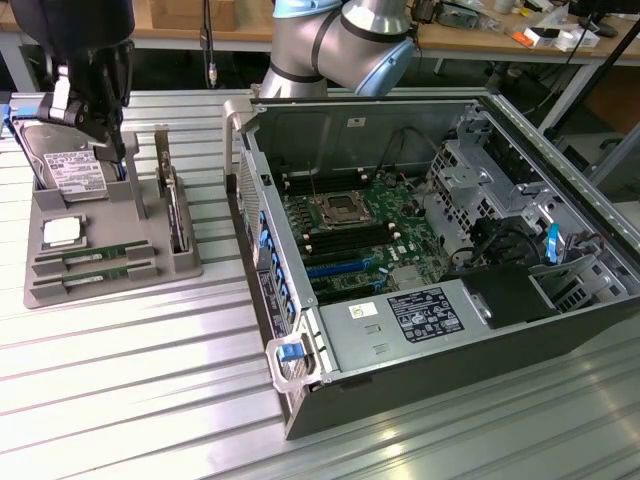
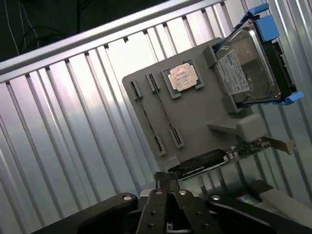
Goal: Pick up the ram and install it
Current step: 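Pick up the ram and move it above insertion slot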
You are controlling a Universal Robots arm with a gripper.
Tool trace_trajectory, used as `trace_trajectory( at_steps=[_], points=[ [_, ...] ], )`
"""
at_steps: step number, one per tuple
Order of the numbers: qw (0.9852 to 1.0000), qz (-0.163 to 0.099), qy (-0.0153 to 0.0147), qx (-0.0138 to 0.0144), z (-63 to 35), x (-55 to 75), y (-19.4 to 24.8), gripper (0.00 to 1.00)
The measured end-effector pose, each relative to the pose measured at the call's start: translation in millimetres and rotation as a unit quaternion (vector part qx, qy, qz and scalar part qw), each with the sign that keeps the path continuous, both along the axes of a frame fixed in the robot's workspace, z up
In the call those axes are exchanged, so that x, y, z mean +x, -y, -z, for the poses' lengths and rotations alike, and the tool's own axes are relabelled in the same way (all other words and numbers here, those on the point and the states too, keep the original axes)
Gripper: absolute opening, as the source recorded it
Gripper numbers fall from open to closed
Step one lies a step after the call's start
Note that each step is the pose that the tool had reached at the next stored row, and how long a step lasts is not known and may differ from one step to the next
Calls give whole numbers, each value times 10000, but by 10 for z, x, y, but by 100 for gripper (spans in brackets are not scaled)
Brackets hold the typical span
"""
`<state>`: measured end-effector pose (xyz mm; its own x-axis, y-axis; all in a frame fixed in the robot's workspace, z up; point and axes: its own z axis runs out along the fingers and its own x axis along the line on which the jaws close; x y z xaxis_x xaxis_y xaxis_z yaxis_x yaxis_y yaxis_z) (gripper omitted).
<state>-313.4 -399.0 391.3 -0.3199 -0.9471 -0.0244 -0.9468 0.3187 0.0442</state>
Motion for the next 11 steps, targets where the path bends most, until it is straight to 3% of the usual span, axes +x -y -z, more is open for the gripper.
trace_trajectory(
  at_steps=[2,4,5,7,8,9,11],
  points=[
    [9994,-333,0,-1,2,0,0,11],
    [9977,-683,0,-2,6,0,0,11],
    [9957,-925,0,-3,8,0,0,11],
    [9889,-1484,0,-3,12,0,0,11],
    [9873,-1587,0,-4,12,0,0,11],
    [9863,-1647,-1,-4,12,0,0,11],
    [9863,-1648,0,-4,13,0,0,11]
  ],
)
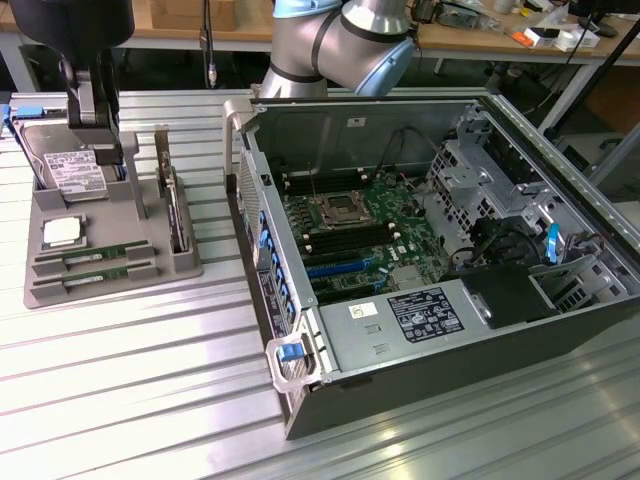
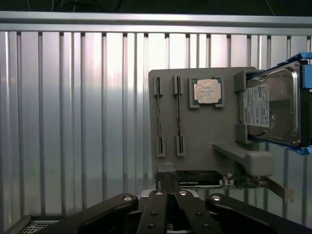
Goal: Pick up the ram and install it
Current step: 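Pick up the ram and move it above insertion slot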
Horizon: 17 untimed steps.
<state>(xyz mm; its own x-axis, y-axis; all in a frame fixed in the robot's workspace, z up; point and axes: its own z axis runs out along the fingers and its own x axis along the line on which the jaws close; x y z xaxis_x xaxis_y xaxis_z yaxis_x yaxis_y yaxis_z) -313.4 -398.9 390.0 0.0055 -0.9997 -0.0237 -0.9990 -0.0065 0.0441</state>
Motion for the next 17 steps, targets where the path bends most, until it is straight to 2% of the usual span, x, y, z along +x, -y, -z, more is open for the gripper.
trace_trajectory(
  at_steps=[3,5,6,7,8,17],
  points=[
    [10000,0,0,0,0,0,0,11],
    [10000,0,0,0,0,0,0,24],
    [10000,0,0,0,0,0,0,36],
    [10000,0,0,0,0,0,0,36],
    [10000,0,0,0,0,0,0,42],
    [10000,0,0,0,49,-40,0,42]
  ],
)
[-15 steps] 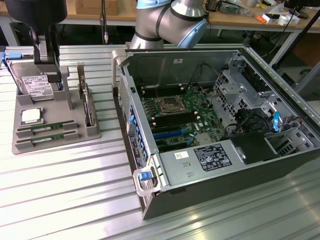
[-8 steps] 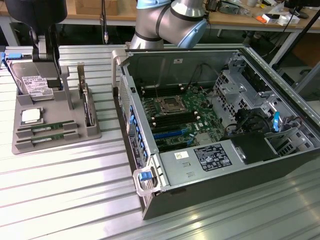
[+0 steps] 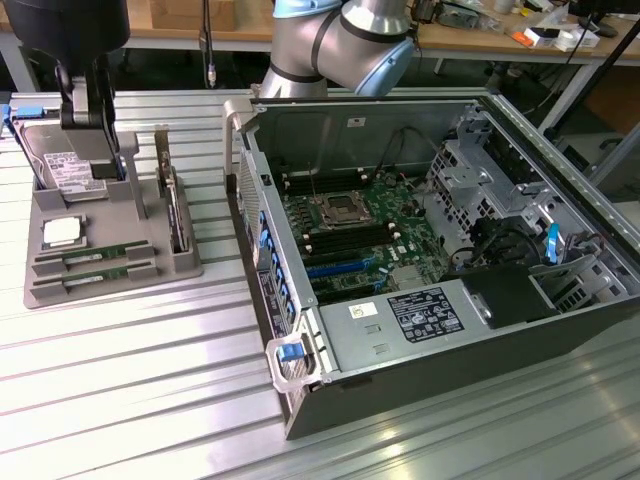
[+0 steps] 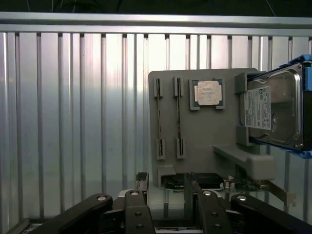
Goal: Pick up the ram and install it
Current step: 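Pick up the ram and move it above insertion slot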
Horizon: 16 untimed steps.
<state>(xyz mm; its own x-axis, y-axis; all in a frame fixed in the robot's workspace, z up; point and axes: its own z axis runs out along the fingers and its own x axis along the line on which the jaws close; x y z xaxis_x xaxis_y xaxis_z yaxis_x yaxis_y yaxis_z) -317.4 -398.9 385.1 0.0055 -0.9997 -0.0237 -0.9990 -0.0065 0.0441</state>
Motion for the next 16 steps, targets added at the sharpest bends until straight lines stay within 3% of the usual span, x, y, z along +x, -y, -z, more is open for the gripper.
trace_trajectory(
  at_steps=[16],
  points=[
    [10000,0,0,0,174,-83,0,42]
  ],
)
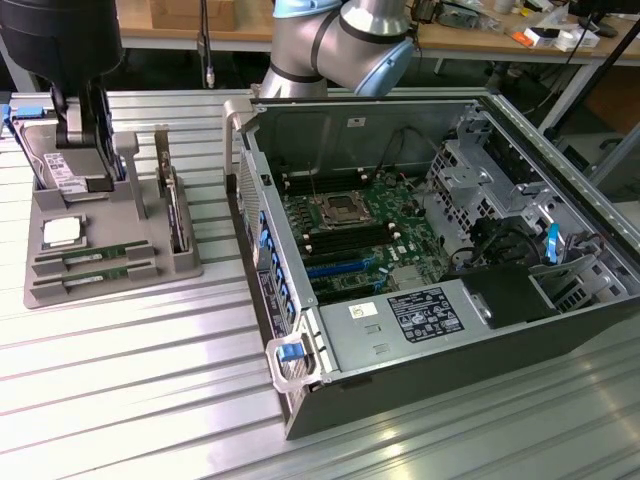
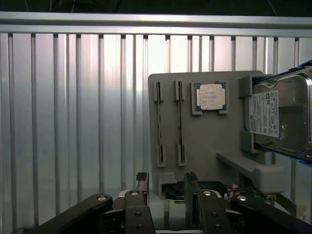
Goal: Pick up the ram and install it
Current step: 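Pick up the ram and move it above insertion slot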
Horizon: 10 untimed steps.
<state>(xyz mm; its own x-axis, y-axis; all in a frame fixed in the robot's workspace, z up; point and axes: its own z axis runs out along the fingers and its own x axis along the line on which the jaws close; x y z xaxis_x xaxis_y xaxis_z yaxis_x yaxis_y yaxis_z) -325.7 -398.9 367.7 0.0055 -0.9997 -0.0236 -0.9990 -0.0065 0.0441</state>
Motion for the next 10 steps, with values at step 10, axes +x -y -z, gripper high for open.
trace_trajectory(
  at_steps=[10],
  points=[
    [10000,0,0,0,149,-34,0,42]
  ],
)
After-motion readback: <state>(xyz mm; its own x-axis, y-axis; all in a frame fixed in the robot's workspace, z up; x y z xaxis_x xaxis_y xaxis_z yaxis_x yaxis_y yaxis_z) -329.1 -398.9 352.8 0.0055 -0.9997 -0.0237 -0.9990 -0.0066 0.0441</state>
